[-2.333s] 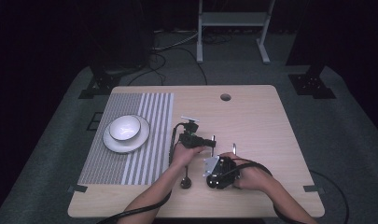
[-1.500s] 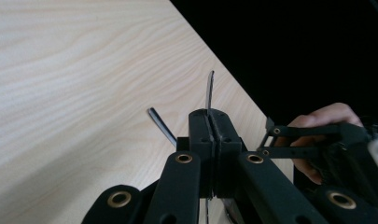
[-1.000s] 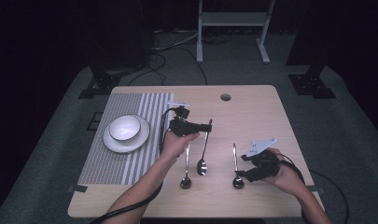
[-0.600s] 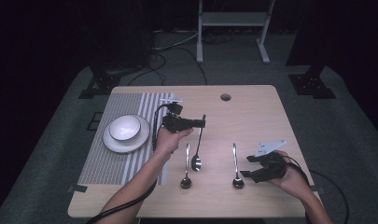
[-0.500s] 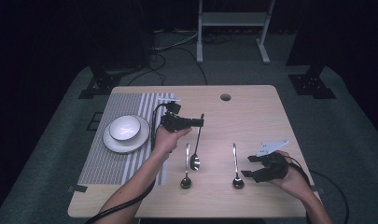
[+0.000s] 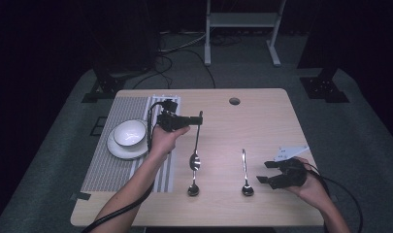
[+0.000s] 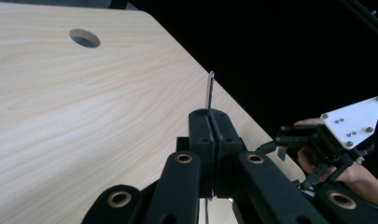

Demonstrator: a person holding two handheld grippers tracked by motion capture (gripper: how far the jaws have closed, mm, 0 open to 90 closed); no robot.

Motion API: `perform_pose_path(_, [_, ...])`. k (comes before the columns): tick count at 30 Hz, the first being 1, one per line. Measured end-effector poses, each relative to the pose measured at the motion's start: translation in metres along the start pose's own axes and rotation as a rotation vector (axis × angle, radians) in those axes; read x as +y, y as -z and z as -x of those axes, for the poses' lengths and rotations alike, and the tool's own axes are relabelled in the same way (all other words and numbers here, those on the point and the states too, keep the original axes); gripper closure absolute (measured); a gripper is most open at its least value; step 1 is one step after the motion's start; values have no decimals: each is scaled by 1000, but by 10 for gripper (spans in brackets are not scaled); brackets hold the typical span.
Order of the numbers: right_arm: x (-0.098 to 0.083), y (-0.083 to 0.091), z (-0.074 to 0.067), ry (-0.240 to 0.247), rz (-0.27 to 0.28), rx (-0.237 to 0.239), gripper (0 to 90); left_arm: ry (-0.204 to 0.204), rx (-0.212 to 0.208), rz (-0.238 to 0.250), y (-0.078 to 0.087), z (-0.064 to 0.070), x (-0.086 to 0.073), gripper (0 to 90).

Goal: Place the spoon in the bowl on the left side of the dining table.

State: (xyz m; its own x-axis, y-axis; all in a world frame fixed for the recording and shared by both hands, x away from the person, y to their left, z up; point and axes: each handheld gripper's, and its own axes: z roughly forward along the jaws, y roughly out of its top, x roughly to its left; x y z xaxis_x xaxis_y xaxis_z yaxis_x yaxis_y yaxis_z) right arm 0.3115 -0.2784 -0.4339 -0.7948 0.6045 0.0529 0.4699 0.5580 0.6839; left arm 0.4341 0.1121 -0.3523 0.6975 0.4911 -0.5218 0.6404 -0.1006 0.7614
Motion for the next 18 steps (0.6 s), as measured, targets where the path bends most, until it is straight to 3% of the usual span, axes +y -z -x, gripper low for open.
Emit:
perform_pose_path(8, [-4, 3, 2, -9, -7, -20, 309, -5, 33, 17, 18, -5, 9, 894])
perform_pose_path(18, [-4, -1, 3, -16, -19, -13, 298, -2, 74, 51, 43, -13, 17, 894])
